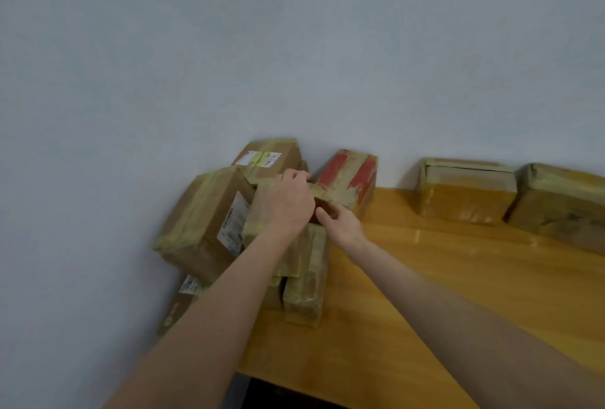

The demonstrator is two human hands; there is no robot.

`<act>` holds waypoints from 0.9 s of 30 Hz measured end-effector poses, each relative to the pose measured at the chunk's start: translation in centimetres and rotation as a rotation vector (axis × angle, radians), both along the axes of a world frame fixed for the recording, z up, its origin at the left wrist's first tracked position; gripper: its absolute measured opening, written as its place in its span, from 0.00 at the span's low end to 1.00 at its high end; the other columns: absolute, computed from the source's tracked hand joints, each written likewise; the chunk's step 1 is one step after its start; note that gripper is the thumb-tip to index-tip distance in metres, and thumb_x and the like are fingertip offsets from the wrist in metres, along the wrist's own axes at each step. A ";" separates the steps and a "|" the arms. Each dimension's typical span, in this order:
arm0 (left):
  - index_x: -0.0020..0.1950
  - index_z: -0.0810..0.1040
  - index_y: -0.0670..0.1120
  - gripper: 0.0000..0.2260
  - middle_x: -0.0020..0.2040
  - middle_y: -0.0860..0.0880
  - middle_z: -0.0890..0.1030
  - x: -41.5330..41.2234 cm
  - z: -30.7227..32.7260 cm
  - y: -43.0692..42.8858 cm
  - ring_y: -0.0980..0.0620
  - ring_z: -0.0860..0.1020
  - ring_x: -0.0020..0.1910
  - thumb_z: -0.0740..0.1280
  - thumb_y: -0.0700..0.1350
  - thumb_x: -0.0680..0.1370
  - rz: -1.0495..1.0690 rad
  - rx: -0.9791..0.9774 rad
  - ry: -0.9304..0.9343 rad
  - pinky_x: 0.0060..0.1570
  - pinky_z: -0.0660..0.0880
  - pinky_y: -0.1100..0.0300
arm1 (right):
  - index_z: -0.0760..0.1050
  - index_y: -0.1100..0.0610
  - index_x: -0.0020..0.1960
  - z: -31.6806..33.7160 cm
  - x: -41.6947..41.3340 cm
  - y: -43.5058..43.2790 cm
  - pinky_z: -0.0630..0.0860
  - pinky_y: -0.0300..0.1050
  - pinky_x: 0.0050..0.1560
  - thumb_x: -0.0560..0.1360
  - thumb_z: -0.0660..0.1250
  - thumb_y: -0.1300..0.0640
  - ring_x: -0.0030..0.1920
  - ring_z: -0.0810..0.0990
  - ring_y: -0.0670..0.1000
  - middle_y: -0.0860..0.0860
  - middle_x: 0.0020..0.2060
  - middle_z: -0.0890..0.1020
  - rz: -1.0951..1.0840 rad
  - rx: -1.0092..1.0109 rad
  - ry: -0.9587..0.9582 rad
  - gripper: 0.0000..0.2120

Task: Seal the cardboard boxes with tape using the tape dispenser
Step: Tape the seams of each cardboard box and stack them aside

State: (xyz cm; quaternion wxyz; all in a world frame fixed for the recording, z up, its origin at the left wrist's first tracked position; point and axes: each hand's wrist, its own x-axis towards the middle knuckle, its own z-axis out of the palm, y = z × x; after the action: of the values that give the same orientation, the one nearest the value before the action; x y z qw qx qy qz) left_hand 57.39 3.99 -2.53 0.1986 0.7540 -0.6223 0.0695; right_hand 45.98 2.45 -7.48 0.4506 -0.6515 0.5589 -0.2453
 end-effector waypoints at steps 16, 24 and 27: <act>0.69 0.69 0.47 0.18 0.68 0.46 0.69 -25.5 -5.0 -6.7 0.46 0.67 0.67 0.62 0.47 0.79 -0.289 0.291 -0.046 0.61 0.69 0.51 | 0.60 0.51 0.75 1.1 -29.4 -3.2 0.69 0.52 0.65 0.78 0.65 0.49 0.69 0.65 0.58 0.55 0.71 0.64 -0.355 -0.130 0.484 0.29; 0.71 0.67 0.47 0.20 0.69 0.45 0.67 -43.3 -5.9 -8.9 0.47 0.67 0.66 0.62 0.50 0.80 -0.300 0.380 0.068 0.57 0.72 0.53 | 0.61 0.52 0.75 -0.8 -48.5 -5.0 0.69 0.53 0.65 0.77 0.66 0.50 0.68 0.67 0.59 0.56 0.70 0.65 -0.413 -0.047 0.429 0.29; 0.72 0.66 0.45 0.22 0.69 0.44 0.68 -48.2 -6.0 -10.1 0.47 0.69 0.66 0.62 0.50 0.80 -0.306 0.375 0.153 0.58 0.72 0.54 | 0.59 0.54 0.75 -1.0 -54.2 -6.5 0.71 0.54 0.64 0.77 0.66 0.49 0.66 0.70 0.61 0.58 0.70 0.65 -0.441 0.015 0.389 0.31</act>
State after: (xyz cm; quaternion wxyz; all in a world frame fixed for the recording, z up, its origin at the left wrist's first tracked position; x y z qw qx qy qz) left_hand 9.16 -6.07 -8.58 0.1102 0.6777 -0.7143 -0.1353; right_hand -8.18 -4.07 -8.51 0.2759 -0.5457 0.7646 -0.2036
